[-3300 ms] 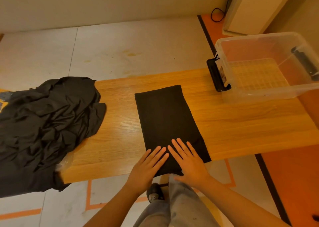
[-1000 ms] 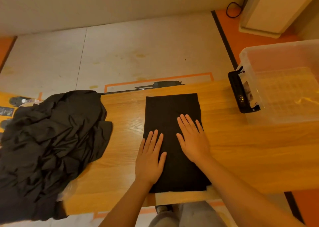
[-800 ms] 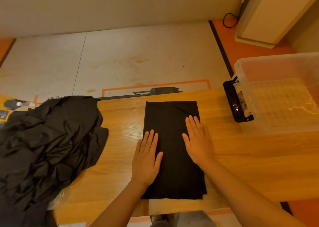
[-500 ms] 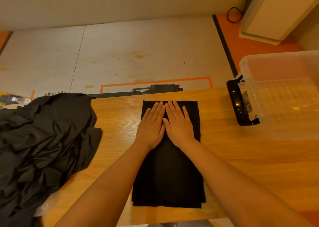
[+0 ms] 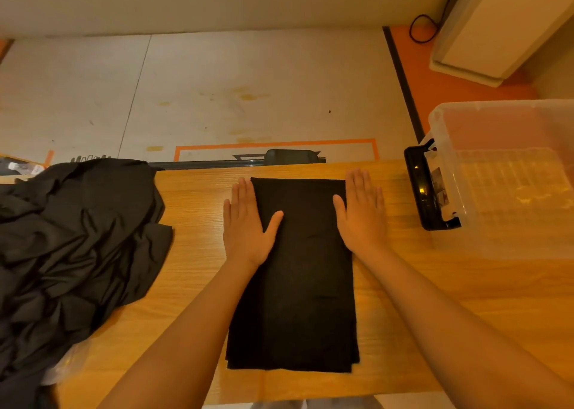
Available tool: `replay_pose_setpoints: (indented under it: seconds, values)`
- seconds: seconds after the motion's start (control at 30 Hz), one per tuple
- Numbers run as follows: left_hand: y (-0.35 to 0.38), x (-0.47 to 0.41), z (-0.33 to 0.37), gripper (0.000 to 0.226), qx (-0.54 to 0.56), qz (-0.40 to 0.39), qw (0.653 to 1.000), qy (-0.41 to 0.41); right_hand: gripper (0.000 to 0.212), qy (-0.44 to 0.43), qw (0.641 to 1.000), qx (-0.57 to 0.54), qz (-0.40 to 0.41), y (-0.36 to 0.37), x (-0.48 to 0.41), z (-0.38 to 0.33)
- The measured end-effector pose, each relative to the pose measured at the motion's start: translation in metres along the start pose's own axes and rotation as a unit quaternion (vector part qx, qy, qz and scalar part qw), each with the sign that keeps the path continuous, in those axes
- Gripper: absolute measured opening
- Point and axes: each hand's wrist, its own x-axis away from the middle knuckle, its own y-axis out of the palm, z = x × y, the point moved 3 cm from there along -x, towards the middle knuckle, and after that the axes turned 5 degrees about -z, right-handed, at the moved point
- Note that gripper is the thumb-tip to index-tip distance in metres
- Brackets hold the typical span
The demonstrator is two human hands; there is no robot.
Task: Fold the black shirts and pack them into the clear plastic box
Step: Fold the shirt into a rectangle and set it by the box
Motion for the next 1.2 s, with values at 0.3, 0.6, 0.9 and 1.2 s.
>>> replay_pose_setpoints:
  seconds: [0.3, 0.6, 0.9, 1.2]
  values:
    - [0.034, 0.151, -0.014, 0.060, -0.044, -0.034, 0.988, 0.141, 0.052, -0.200, 0.979, 0.020, 0.016, 0.066, 0.160, -0.060]
    - [0.026, 0.191, -0.048, 0.065, -0.108, -0.073, 0.976, 0.173, 0.059, -0.114, 0.993, 0.033, -0.004, 0.069, 0.191, -0.011]
    - [0.037, 0.247, -0.052, 0.088, -0.122, -0.134, 0.955, 0.236, 0.107, -0.215, 0.973, 0.046, -0.062, 0.105, 0.258, -0.017]
    - [0.024, 0.264, -0.061, 0.080, -0.036, -0.079, 0.966, 0.244, 0.116, -0.254, 0.966, 0.032, -0.036, 0.115, 0.272, -0.002]
